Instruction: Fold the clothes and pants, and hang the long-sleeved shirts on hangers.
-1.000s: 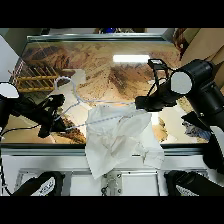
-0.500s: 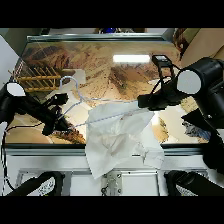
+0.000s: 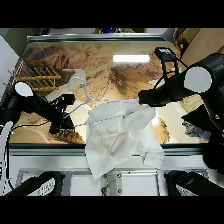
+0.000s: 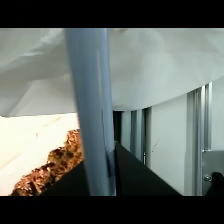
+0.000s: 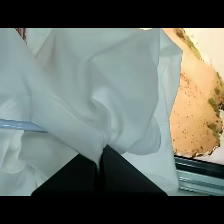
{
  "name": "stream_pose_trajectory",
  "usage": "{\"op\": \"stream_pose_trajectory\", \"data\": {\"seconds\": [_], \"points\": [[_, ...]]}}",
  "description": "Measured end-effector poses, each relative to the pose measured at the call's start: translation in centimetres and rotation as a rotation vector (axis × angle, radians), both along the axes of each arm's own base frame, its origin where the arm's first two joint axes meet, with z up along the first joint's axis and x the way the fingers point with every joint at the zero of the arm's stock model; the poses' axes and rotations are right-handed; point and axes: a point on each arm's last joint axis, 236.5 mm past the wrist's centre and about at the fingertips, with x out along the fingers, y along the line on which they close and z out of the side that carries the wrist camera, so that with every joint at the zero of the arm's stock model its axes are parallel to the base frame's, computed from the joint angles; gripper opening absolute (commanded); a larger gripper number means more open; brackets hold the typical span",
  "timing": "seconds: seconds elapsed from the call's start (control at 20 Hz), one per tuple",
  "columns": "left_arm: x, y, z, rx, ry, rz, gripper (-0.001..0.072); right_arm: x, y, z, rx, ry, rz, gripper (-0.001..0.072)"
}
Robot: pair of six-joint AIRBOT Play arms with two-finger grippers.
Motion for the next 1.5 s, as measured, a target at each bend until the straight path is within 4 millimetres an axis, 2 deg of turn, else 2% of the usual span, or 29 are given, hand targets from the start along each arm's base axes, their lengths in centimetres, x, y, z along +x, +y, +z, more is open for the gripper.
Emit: {"op": "stream_pose_trajectory", "data": {"seconds": [0.25,0.55,0.85,1.15,1.5], "points": [[0.5,-1.2,-0.2,0.0,-0.04,-0.019,0.0015,0.0,1.0,0.3,0.016,-0.019,0.033,0.0018],[0.9,-1.6,-0.2,-0.007,-0.058,-0.016,0.0015,0.3,4.1,1.2,0.073,-0.094,0.107,0.0017],[1.0,-1.6,-0.2,-0.01,-0.061,-0.015,0.0015,1.8,7.0,3.1,0.167,-0.208,0.152,0.0017],[0.9,-1.6,-0.2,-0.01,-0.059,-0.019,0.0015,2.4,11.5,5.0,0.322,-0.279,0.23,0.0017],[0.6,-1.6,-0.1,-0.013,-0.055,-0.037,0.0015,1.9,16.4,5.3,0.417,-0.308,0.308,0.0017]]}}
